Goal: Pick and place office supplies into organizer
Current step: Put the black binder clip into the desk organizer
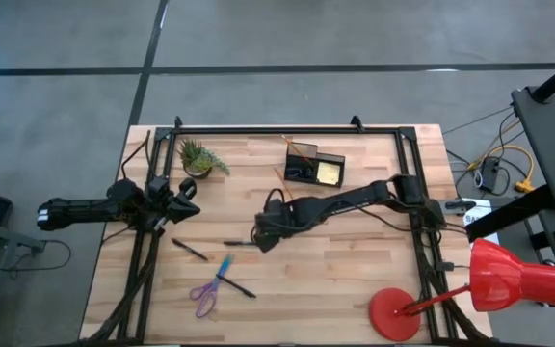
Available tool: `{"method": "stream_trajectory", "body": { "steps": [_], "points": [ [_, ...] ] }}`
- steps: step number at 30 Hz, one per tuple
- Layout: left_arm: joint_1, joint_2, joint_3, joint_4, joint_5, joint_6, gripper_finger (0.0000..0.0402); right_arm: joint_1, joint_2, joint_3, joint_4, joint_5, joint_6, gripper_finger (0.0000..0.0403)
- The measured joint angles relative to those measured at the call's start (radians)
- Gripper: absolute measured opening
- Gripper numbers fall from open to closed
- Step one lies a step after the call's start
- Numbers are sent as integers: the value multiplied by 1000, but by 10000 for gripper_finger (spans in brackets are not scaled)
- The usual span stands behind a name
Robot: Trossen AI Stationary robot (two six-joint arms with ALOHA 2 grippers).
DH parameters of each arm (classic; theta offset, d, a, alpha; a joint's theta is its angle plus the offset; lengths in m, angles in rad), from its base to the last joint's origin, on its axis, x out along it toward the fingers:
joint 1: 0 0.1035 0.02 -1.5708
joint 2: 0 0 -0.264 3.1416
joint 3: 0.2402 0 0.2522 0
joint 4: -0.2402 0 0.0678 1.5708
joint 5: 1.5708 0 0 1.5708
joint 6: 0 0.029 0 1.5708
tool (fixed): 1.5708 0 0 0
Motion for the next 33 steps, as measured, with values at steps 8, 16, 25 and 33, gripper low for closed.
{"method": "stream_trajectory", "body": {
  "steps": [8,16,25,33],
  "points": [
    [0,0,0,0,0,0,0,-2,89,37,-16,-9,-66,219],
    [0,0,0,0,0,0,0,21,138,170,-254,103,-68,219],
    [0,0,0,0,0,0,0,9,151,184,-232,89,-103,177],
    [0,0,0,0,0,0,0,9,151,152,-235,59,-93,112]
  ]
}}
